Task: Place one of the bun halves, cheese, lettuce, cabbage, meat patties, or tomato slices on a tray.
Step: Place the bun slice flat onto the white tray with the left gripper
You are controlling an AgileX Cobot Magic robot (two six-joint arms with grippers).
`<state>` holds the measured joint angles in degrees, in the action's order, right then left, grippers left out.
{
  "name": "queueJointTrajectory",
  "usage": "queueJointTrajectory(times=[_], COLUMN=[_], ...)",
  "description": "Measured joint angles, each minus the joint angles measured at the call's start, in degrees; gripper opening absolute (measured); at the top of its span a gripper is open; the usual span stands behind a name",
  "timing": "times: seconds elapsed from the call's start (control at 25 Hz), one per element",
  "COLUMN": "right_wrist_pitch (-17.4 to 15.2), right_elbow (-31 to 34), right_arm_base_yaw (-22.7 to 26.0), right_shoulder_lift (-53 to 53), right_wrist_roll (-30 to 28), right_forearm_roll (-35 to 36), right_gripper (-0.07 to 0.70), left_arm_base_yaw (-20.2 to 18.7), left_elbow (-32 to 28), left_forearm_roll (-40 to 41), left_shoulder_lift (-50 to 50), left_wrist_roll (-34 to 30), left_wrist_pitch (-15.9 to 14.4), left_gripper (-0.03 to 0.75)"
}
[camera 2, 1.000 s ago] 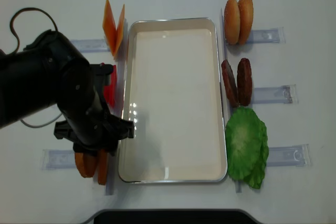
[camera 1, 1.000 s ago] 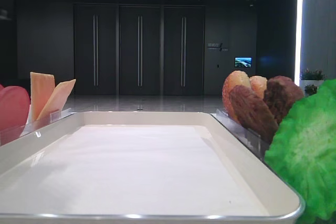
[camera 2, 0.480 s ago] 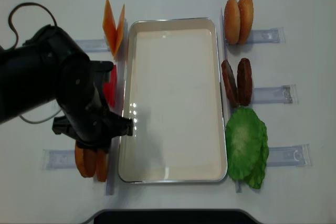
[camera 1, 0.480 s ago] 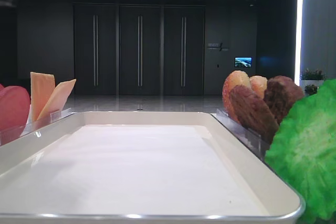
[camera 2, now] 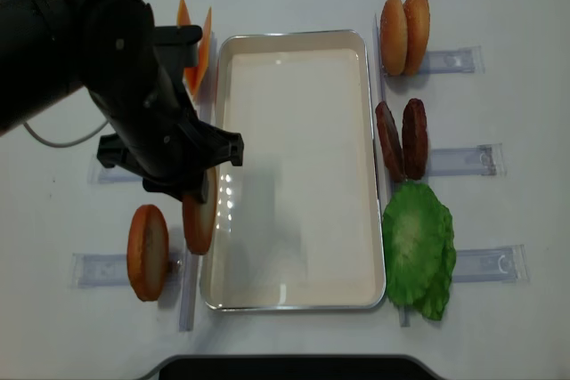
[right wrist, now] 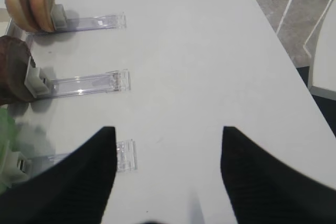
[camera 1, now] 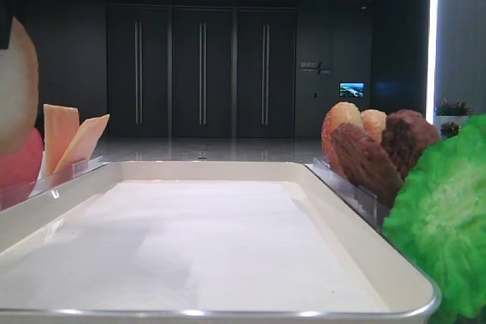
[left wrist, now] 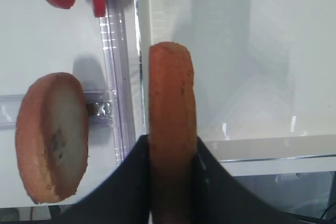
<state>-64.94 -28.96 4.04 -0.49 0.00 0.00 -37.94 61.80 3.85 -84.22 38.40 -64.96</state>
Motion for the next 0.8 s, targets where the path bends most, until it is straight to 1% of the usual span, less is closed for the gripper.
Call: queueJointTrajectory(times=[0.08,0.24,0.32,0.52,0.68,0.72,0.8], right_wrist_pitch=[0.0,0.0,0.0,0.0,0.0,0.0,0.0], right_elbow=[0.0,0.0,0.0,0.0,0.0,0.0,0.0], right_arm_base_yaw=[0.0,0.0,0.0,0.0,0.0,0.0,0.0], right_shoulder_lift=[0.0,0.0,0.0,0.0,0.0,0.0,0.0], right_wrist_roll=[0.0,0.0,0.0,0.0,0.0,0.0,0.0], right_forearm_roll=[0.0,0.0,0.0,0.0,0.0,0.0,0.0], right_gripper=[0.416,0.416,0.416,0.416,0.416,0.416,0.416], left_arm_base_yaw=[0.0,0.0,0.81,4.84,6.04,6.06,6.12], left_elbow=[0.05,0.32,1.16,4.91,7.16,7.48,7.58], left_forearm_roll=[-0.12,-0.27,-0.89,-4.86,-4.81,-5.07,-7.75], left_shoulder_lift=[-0.05,-0.59,-2.2,-7.78,-9.39,-9.52,-9.68], left_wrist_roll=[-0.05,-0.05,-0.72,-6.46,-8.65,-9.29,-12.26], left_wrist_pitch=[0.19,3.89,4.62,5.16,6.01,6.42,8.65], left_gripper=[0.137,0.137,0.137,0.137,0.137,0.137,0.137])
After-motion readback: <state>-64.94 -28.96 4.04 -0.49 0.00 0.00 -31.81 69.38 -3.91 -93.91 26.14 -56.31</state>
